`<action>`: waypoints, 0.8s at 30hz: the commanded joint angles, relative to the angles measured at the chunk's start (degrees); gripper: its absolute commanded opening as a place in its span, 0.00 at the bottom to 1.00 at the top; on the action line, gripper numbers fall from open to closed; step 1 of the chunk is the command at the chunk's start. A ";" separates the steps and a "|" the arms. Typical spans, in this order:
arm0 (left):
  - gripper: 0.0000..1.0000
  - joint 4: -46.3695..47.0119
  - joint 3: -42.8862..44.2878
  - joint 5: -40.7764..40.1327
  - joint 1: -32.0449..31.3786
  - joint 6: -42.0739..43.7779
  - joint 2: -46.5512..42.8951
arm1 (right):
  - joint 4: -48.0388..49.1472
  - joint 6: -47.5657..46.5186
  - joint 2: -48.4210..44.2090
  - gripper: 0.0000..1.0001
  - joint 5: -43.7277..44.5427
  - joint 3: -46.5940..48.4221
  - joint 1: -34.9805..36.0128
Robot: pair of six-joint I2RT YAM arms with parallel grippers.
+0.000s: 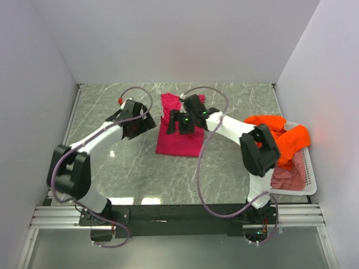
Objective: Fold and stack the t-shirts
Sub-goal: Fold the tshirt
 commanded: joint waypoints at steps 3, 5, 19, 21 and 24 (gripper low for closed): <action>0.99 -1.63 -11.51 -5.52 -0.15 -9.17 -10.91 | 1.52 1.30 9.00 0.81 0.17 10.12 1.74; 0.99 -1.71 -14.16 -5.52 -0.15 -10.05 -12.85 | 0.38 2.26 12.34 0.81 4.19 13.03 1.83; 0.99 1.18 -16.90 -0.78 -0.15 -7.51 -15.77 | -0.58 2.27 21.76 0.82 10.20 32.55 -3.44; 1.00 2.59 -17.16 0.98 -0.23 -6.71 -14.63 | -0.77 1.57 18.70 0.82 11.25 30.29 -3.62; 0.99 5.40 -16.81 4.84 -0.41 -5.92 -12.26 | 2.21 2.17 10.01 0.82 13.18 20.02 -3.62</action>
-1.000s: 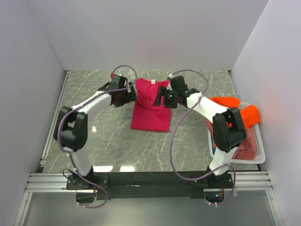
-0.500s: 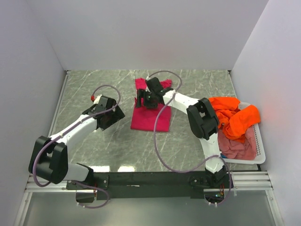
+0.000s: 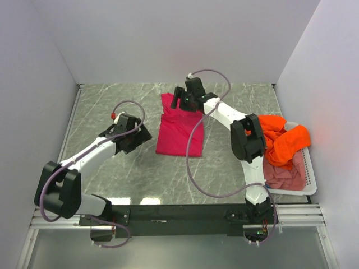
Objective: Fold and stack the t-shirts
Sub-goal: Fold the tshirt
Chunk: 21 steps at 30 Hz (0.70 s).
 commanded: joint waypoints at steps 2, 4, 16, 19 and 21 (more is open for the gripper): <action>1.00 6.32 0.15 6.97 -0.67 2.17 3.77 | 1.83 1.24 -16.67 0.83 5.66 -16.09 0.60; 0.99 7.56 0.07 8.91 -1.29 2.43 5.09 | 3.58 4.40 -22.14 0.84 7.00 -23.76 0.07; 0.51 7.31 4.11 10.77 -4.54 3.93 17.05 | 6.58 13.02 -46.69 0.83 4.98 -59.03 -1.95; 0.40 7.30 4.02 10.76 -4.72 4.37 18.28 | 6.67 14.43 -46.78 0.81 4.63 -60.53 -1.86; 0.28 7.04 4.02 11.38 -4.89 4.72 18.81 | 7.63 15.04 -46.52 0.79 3.67 -61.68 -1.86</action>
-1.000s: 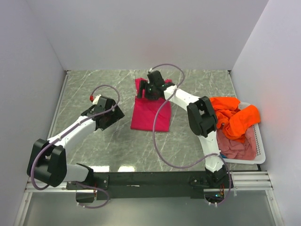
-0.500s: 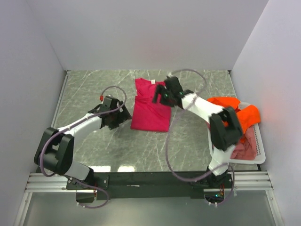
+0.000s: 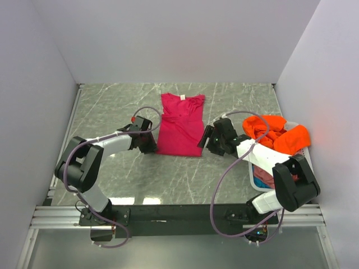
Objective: Fold and stack the t-shirts
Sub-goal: Fold the tshirt
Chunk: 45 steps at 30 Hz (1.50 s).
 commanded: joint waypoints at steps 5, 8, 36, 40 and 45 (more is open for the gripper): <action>0.01 0.46 -0.44 2.23 -0.78 2.27 0.96 | 2.83 2.94 -0.37 0.72 -2.48 -2.48 -0.02; 0.01 1.17 -1.67 1.35 -0.87 1.75 -0.45 | 4.05 3.20 0.86 0.68 -4.68 -3.45 0.15; 0.01 -19.13 -12.93 -0.41 -9.05 -2.03 -30.92 | -12.80 6.73 -11.51 0.00 -8.11 -11.19 12.54; 0.01 -22.47 -8.64 0.29 -9.13 -2.03 -36.31 | -18.52 3.74 -19.69 0.00 -7.22 -7.85 11.84; 0.01 -23.10 -3.71 -3.66 -9.05 -1.86 -36.67 | -19.76 -2.58 -20.41 0.00 -11.10 -1.35 5.45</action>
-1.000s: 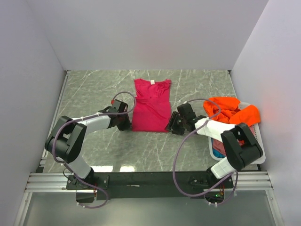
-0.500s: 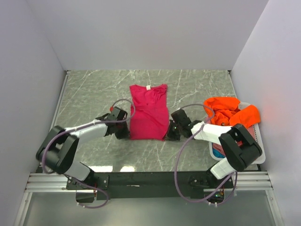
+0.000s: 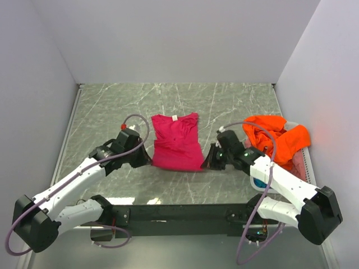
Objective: Fold and stack the t-shirts
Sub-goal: Fold the tshirt
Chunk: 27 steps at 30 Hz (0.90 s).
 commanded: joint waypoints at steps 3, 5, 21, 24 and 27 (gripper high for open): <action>0.01 1.24 7.48 -7.28 0.31 2.12 2.29 | -2.38 -7.93 2.19 0.00 -4.11 9.30 -7.98; 0.01 2.30 10.55 -7.90 0.83 3.09 5.00 | -0.54 -8.99 5.08 0.00 -5.79 12.89 -8.87; 0.01 8.29 25.94 -15.55 11.64 3.10 21.18 | 4.47 -12.43 22.32 0.00 -9.91 30.57 -16.52; 0.01 9.25 29.54 -15.99 12.78 3.89 23.65 | 4.56 -12.60 25.40 0.00 -10.36 34.44 -17.57; 0.01 11.01 31.73 -15.99 13.75 5.37 26.02 | 3.95 -13.04 28.47 0.00 -11.41 38.04 -18.62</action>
